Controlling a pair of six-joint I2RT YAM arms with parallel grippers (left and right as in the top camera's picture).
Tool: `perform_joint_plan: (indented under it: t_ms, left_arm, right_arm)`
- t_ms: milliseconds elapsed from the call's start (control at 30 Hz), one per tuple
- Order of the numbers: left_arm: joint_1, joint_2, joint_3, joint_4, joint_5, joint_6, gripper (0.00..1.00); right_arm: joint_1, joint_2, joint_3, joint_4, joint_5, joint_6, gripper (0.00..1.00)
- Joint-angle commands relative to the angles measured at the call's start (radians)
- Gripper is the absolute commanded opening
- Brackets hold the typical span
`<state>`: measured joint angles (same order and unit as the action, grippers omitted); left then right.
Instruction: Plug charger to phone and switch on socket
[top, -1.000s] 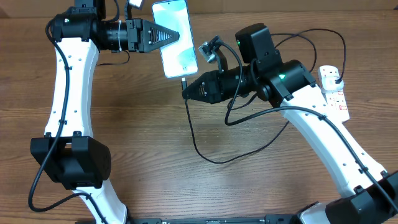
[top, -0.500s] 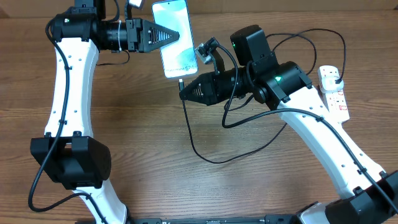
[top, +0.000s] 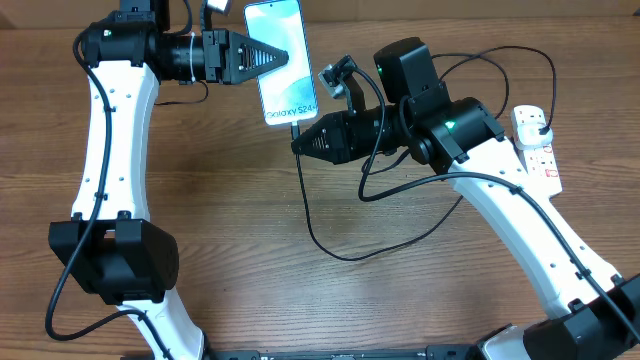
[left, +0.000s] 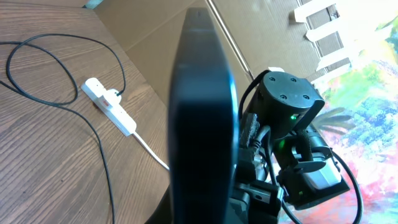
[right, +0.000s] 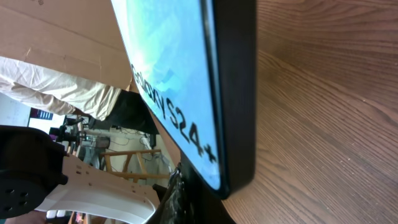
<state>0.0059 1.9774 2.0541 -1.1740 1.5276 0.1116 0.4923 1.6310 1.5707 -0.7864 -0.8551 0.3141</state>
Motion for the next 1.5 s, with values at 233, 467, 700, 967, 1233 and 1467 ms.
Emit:
perform_joint_plan:
  t_ms: [233,467,700,967,1233,1467]
  left_arm:
    - [-0.007,-0.008,0.01,0.008,0.055,0.005,0.04]
    - [-0.007,-0.008,0.01,0.008,0.055,0.016,0.04]
    - [-0.007,-0.008,0.01,0.007,0.055,0.015,0.04]
    - [-0.007,-0.008,0.01,0.008,0.055,0.016,0.04]
    - [-0.007,-0.008,0.01,0.007,0.055,0.015,0.04]
    - [-0.007,-0.008,0.01,0.007,0.055,0.015,0.04]
  right_arm:
    - [-0.005,-0.002,0.007,0.008,-0.039,-0.004,0.04]
    - [-0.006,-0.002,0.007,0.007,-0.066,-0.008,0.04]
    - [-0.006,-0.002,0.007,0.008,-0.044,-0.007,0.04]
    - [-0.006,-0.002,0.007,0.022,-0.035,-0.007,0.04]
    - [-0.006,-0.002,0.007,0.032,-0.032,-0.003,0.04]
    - [-0.006,-0.002,0.007,0.048,-0.021,0.008,0.04]
